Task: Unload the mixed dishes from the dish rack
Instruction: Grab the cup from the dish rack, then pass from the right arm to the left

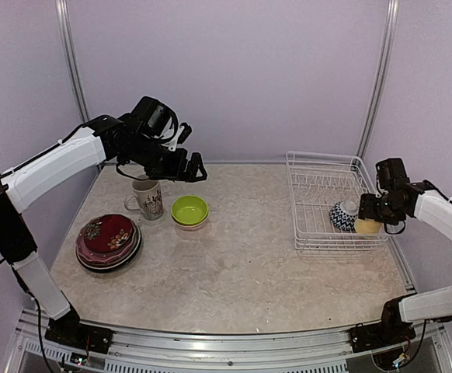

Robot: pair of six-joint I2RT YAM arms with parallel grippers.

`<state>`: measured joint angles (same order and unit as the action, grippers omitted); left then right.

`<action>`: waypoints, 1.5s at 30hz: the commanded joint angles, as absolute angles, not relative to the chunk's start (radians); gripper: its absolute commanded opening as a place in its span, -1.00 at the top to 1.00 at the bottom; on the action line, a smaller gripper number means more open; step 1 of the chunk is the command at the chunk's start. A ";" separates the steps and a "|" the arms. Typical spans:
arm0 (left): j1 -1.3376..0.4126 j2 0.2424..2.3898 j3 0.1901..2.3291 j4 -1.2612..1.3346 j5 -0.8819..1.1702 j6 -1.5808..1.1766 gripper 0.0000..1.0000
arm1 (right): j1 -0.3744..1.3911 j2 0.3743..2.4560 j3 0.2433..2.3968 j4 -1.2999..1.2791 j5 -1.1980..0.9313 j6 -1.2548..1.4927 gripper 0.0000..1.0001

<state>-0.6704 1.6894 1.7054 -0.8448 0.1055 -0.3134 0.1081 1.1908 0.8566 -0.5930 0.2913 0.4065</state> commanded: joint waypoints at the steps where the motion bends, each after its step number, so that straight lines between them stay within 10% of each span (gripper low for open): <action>1: -0.678 1.692 1.692 -0.835 0.117 -0.307 -0.98 | 0.103 1.102 0.925 -0.580 0.254 0.394 0.93; 10: -0.620 1.690 1.674 -0.786 0.327 -0.355 -0.98 | 0.102 0.951 0.851 -0.331 -0.147 0.464 1.00; 16: -0.528 1.669 1.581 -0.497 0.953 -0.495 -0.87 | 0.153 0.928 0.699 0.136 -0.449 0.721 1.00; 30: -0.487 1.763 1.386 0.225 1.329 -1.058 -0.41 | 0.669 1.336 0.794 0.755 -0.166 0.778 1.00; 45: -0.543 1.827 1.374 0.370 1.392 -1.186 -0.26 | 0.824 1.584 0.952 0.931 -0.198 0.707 1.00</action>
<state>-0.5190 1.8099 1.3842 0.2573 1.3327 -1.1309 0.7807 1.5520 0.8932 0.7830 -0.1810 0.7452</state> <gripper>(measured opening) 0.650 0.747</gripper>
